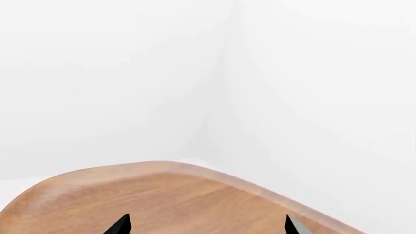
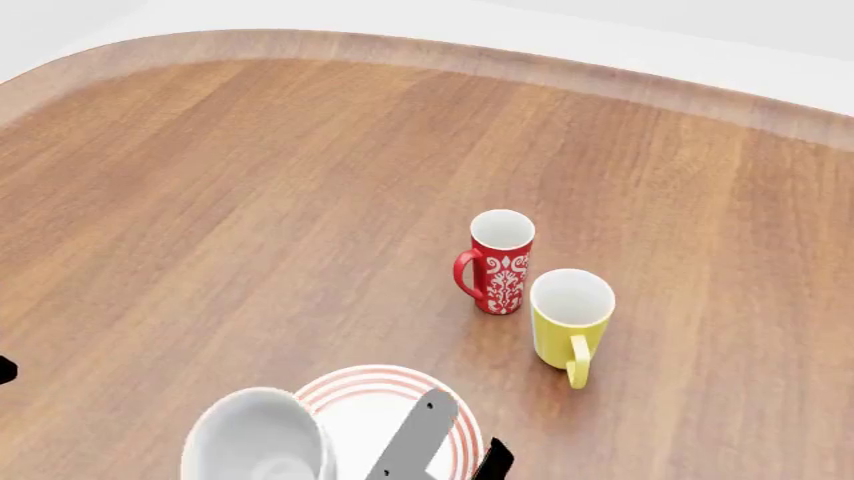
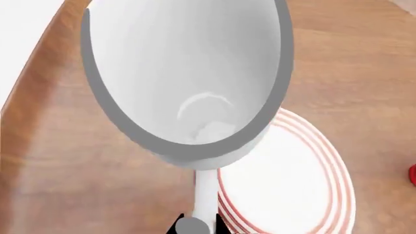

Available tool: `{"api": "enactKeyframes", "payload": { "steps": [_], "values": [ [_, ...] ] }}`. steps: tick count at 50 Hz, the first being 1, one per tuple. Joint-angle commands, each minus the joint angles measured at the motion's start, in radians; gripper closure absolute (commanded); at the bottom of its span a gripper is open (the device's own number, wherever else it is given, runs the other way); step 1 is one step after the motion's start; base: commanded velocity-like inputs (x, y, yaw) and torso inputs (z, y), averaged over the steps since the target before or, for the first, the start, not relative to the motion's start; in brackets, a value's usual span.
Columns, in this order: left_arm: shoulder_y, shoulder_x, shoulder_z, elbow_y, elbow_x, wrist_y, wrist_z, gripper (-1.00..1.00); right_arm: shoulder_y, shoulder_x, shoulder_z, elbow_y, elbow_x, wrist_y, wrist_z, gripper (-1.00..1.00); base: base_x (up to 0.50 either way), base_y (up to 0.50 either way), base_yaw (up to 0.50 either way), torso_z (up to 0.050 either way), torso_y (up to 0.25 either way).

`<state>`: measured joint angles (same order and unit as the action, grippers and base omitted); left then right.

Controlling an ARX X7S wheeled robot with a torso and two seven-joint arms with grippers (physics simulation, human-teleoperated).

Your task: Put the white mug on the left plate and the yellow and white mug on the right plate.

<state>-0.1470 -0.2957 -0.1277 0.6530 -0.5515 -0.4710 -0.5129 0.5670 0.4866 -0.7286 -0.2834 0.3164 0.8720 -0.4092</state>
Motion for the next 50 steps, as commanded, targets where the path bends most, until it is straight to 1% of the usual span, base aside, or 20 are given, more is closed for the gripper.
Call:
{"api": "enactKeyframes", "payload": {
  "steps": [1,9,13,16,26,37,50],
  "values": [
    [-0.002,-0.009,-0.009,-0.006,-0.012,0.006,0.004,-1.00,0.014,-0.014,0.156,0.061,0.032,-0.036,0.056,1.00,0.00,0.00,0.00,0.000,0.000],
    [0.004,-0.015,-0.014,0.006,-0.022,0.002,0.000,-1.00,0.074,-0.062,0.194,0.178,0.031,-0.051,0.074,1.00,0.00,0.00,0.00,0.000,0.000],
    [0.006,-0.016,-0.014,0.012,-0.027,-0.001,-0.003,-1.00,0.104,-0.098,0.193,0.293,0.018,-0.089,0.069,1.00,0.00,0.00,0.00,0.000,0.000],
    [0.008,-0.017,-0.021,0.020,-0.051,-0.007,-0.002,-1.00,0.137,-0.126,0.172,0.399,-0.005,-0.115,0.062,1.00,0.00,0.00,0.00,0.000,0.000],
    [0.010,-0.017,-0.024,0.028,-0.062,-0.008,-0.011,-1.00,0.214,-0.189,0.129,0.628,-0.024,-0.147,0.009,1.00,0.00,0.00,0.00,0.000,0.001],
    [0.012,-0.022,-0.029,0.035,-0.073,-0.011,-0.018,-1.00,0.240,-0.205,0.096,0.691,-0.023,-0.129,-0.031,1.00,0.00,0.00,0.00,0.000,0.000],
    [0.010,-0.028,-0.034,0.022,-0.080,-0.001,-0.014,-1.00,0.284,-0.243,0.040,0.795,-0.037,-0.148,-0.093,1.00,0.00,0.00,0.00,0.000,0.000]
  ]
}}
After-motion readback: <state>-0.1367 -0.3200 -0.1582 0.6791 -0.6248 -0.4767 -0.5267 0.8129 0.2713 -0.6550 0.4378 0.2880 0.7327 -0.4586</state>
